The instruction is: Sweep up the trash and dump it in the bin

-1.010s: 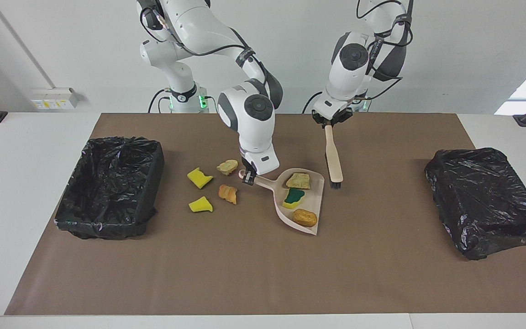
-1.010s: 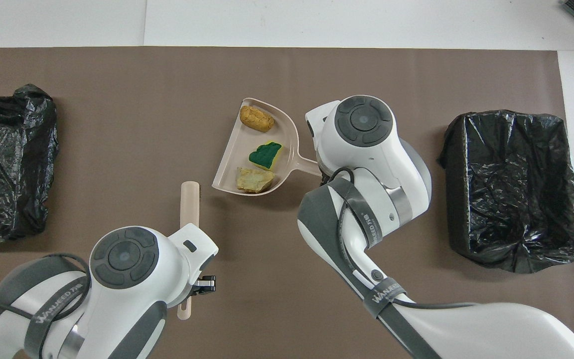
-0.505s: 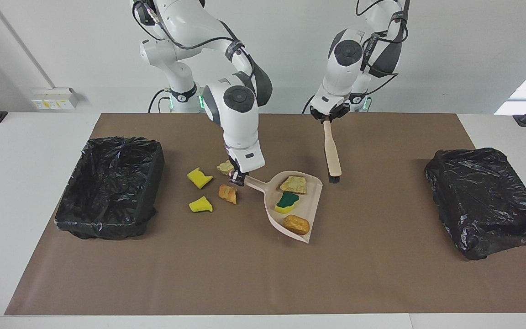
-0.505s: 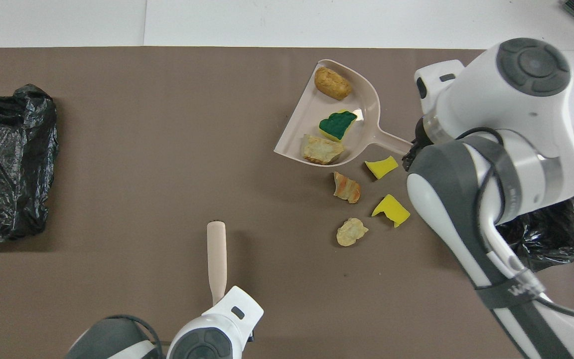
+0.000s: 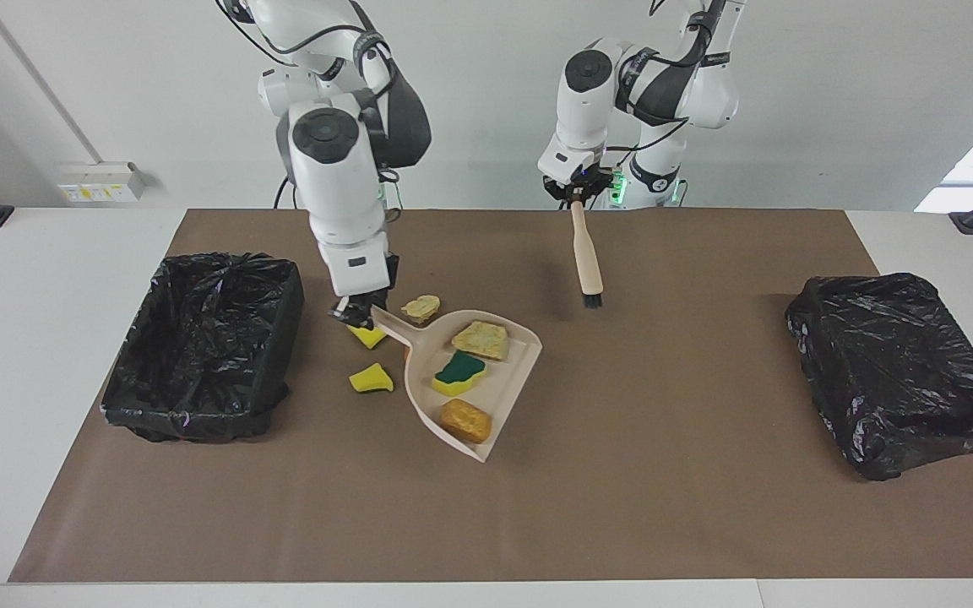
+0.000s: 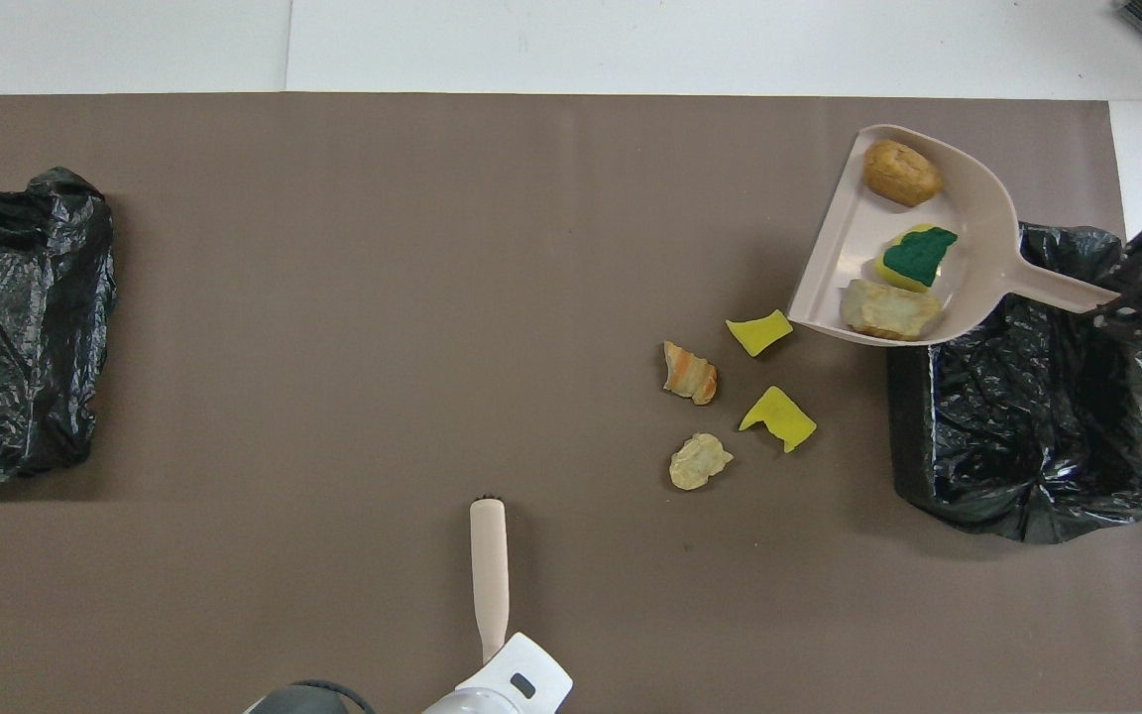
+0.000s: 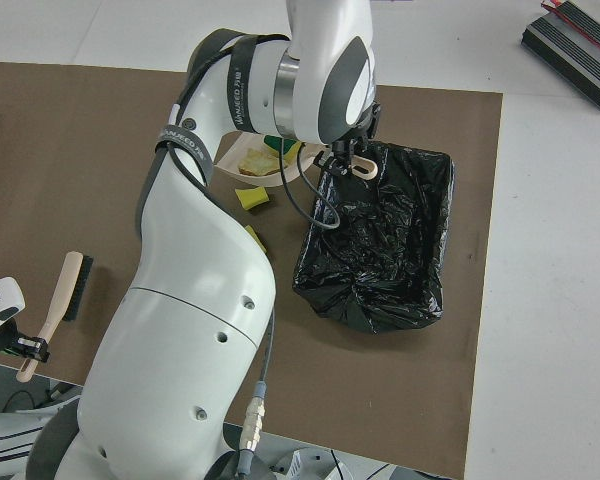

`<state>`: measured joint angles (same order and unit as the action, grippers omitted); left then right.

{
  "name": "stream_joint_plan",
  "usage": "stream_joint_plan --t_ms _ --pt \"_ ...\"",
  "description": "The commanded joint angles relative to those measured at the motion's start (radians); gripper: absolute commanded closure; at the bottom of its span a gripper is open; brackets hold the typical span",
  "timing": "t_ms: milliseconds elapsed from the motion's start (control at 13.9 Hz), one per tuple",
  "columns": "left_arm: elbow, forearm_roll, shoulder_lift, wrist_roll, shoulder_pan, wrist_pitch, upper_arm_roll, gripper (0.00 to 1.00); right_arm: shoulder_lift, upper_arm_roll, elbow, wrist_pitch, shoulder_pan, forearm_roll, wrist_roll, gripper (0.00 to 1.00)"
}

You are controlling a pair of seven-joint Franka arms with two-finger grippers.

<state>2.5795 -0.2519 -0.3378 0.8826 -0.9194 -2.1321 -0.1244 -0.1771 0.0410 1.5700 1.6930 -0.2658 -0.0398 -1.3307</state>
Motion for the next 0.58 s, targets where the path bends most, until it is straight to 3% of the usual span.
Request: stream_joint_plan --t_ms 0,288,505 --pt "0.042 -0.029 0.0 0.01 -0.044 -0.074 0.015 1.0 0.007 0.016 -0.008 0.0 -0.116 -0.066 -0.149 1.0" --pt "0.074 -0.066 -0.001 0.01 -0.047 -0.108 0.015 1.0 0.019 0.016 0.004 0.027 -0.168 -0.28 -0.247 1.0" --pt "0.079 -0.066 -0.004 0.012 -0.049 -0.057 0.015 0.95 0.031 0.016 0.028 0.088 -0.211 -0.348 -0.304 1.0"
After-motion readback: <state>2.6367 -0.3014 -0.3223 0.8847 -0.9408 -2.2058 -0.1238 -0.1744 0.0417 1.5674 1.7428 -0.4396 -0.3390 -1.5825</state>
